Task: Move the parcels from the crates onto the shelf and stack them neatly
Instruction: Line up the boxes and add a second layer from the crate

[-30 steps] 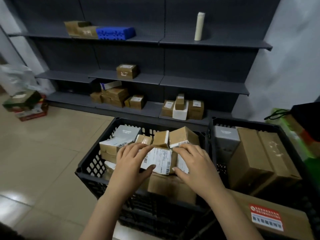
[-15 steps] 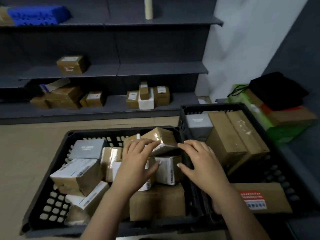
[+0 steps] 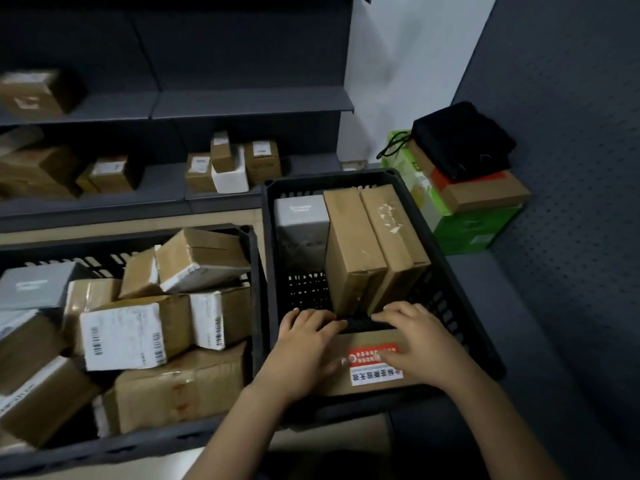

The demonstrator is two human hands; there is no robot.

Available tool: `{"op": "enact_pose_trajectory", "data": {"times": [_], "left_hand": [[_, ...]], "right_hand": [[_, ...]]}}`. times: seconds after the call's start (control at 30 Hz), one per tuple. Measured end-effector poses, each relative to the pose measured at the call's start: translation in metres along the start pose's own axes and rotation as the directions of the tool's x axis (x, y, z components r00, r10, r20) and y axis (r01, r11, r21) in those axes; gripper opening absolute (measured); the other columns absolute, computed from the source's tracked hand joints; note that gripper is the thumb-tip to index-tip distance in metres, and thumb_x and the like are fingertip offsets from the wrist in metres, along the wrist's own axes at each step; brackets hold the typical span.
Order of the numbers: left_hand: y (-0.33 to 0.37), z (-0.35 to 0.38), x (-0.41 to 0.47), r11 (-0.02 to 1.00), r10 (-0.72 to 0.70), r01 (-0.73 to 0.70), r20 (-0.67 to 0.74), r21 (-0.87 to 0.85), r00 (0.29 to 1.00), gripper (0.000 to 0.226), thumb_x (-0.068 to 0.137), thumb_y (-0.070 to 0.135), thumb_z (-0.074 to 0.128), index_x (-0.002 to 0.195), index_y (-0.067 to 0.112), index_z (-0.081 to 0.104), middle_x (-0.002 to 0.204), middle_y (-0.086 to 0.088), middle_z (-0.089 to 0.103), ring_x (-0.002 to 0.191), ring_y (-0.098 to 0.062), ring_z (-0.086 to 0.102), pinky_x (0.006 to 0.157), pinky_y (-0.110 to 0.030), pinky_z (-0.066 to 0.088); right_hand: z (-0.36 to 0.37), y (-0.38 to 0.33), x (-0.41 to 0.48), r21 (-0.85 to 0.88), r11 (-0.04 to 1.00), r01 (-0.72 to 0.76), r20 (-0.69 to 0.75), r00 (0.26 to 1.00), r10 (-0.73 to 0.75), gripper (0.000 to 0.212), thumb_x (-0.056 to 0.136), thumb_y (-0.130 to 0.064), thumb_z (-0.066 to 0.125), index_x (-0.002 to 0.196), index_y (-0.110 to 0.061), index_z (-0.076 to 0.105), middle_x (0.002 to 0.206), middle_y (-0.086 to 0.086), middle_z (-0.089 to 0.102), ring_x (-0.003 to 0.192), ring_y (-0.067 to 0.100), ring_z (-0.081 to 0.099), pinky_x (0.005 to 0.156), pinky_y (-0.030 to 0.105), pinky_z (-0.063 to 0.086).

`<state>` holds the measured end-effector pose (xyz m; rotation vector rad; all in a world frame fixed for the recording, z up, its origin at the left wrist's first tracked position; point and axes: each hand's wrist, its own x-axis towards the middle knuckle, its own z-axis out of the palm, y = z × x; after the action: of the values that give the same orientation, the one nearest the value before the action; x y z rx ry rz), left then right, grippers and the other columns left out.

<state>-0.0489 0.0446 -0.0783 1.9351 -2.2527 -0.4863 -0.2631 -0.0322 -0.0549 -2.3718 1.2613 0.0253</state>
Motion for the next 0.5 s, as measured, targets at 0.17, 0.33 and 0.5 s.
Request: {"op": "enact_pose_trajectory", "data": {"times": [0.17, 0.33, 0.5], "left_hand": [[0.022, 0.029, 0.01, 0.986, -0.167, 0.167, 0.165, 0.01, 0.972, 0.057, 0.098, 0.051, 0.036, 0.15, 0.037, 0.019, 0.156, 0.003, 0.023, 0.144, -0.017, 0.014, 0.117, -0.041, -0.001], [0.02, 0.036, 0.016, 0.954, -0.296, 0.3, 0.163, -0.002, 0.941, 0.054, 0.1, 0.053, 0.027, 0.15, 0.046, 0.007, 0.16, -0.002, 0.013, 0.146, -0.022, 0.004, 0.117, -0.042, -0.005], [0.012, 0.038, 0.027, 0.955, -0.29, 0.296, 0.16, -0.013, 0.944, 0.06, 0.096, 0.061, 0.024, 0.149, 0.047, -0.002, 0.161, -0.003, 0.003, 0.147, -0.022, -0.005, 0.117, -0.042, -0.01]], "right_hand": [[0.014, 0.04, 0.005, 0.038, 0.999, 0.025, 0.257, 0.966, -0.034, 0.081, 0.079, -0.053, 0.069, 0.146, -0.045, 0.026, 0.151, -0.01, 0.026, 0.136, 0.013, 0.02, 0.113, 0.039, 0.022], [0.013, 0.048, 0.018, 0.013, 0.997, 0.081, 0.244, 0.966, -0.082, 0.085, 0.08, -0.058, 0.065, 0.149, -0.045, 0.016, 0.156, -0.007, 0.018, 0.141, 0.017, 0.01, 0.115, 0.04, 0.014], [0.007, 0.05, 0.027, 0.01, 0.994, 0.108, 0.281, 0.954, -0.106, 0.104, 0.072, -0.052, 0.077, 0.151, -0.039, 0.01, 0.156, -0.007, 0.015, 0.142, 0.018, 0.005, 0.116, 0.042, 0.008]]}}
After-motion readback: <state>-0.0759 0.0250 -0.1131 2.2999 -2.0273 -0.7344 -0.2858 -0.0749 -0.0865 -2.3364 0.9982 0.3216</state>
